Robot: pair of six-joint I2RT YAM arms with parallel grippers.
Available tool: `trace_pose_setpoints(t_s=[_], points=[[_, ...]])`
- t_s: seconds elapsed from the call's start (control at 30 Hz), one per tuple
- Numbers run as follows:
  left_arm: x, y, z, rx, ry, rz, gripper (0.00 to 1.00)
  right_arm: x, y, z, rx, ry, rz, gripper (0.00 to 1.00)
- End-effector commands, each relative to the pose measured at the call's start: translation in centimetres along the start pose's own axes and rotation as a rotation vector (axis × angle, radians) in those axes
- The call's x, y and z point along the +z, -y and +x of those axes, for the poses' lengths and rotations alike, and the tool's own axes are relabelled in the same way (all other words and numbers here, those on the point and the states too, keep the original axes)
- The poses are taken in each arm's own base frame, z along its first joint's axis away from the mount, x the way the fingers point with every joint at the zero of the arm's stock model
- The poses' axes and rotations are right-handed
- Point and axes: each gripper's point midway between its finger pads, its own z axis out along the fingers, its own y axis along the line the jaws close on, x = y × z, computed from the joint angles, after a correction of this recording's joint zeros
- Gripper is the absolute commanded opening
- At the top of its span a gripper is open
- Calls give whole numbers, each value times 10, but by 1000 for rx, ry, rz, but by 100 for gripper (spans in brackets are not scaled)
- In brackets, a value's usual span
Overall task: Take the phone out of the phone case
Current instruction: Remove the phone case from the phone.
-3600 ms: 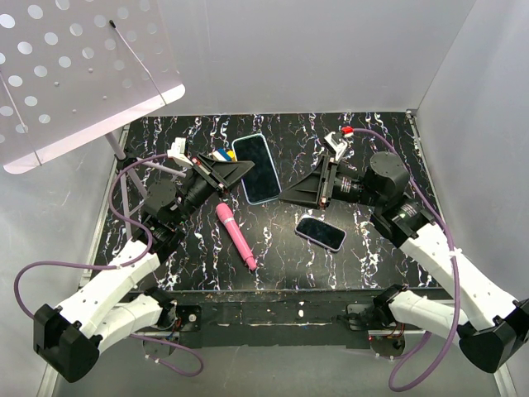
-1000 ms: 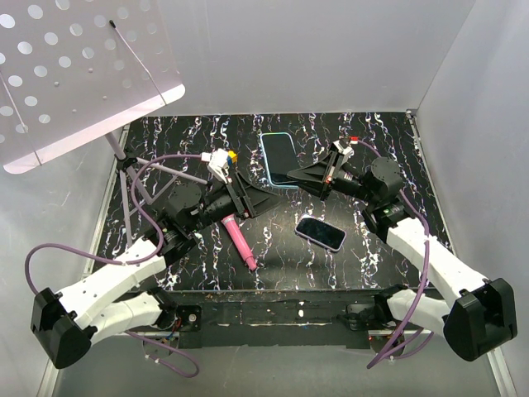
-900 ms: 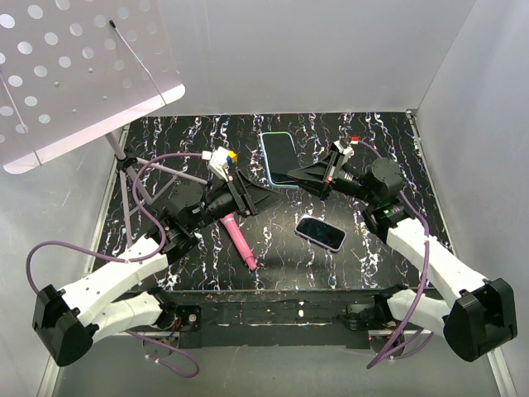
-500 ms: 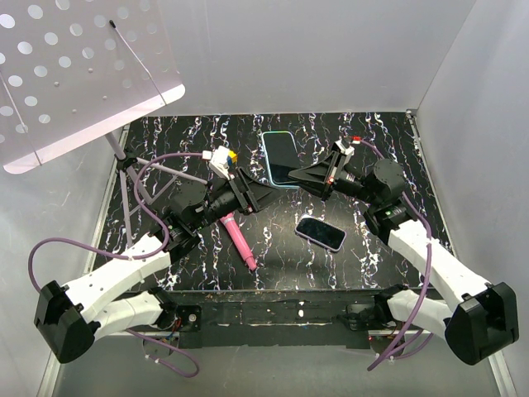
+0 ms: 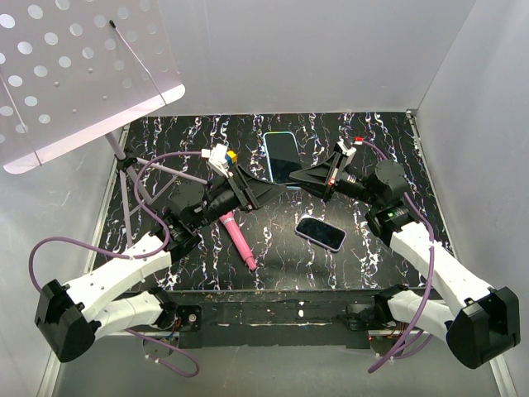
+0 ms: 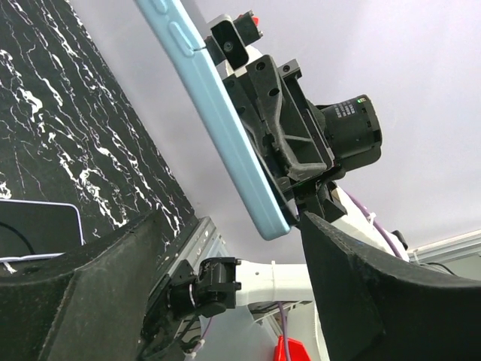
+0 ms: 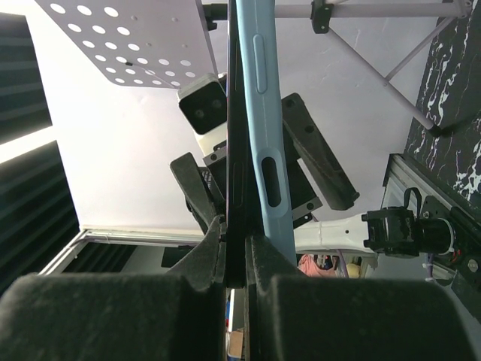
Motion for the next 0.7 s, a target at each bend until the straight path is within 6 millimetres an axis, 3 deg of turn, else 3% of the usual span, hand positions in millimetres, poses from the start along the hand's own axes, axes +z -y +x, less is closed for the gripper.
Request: trace_pose_setpoints(t_s=[0.0, 0.27, 0.33, 0.47, 0.67], points=[[-1, 15, -13, -23, 55, 39, 67, -6, -33, 8, -107, -1, -104, 1], [10, 15, -11, -6, 33, 48, 47, -7, -38, 9, -109, 0, -113, 1], [10, 17, -11, 1, 36, 60, 48, -8, -37, 9, -103, 0, -113, 1], [6, 17, -10, 13, 33, 60, 60, -7, -39, 9, -96, 1, -122, 1], [4, 17, -7, 16, 21, 66, 61, -7, -37, 9, -93, -3, -124, 1]])
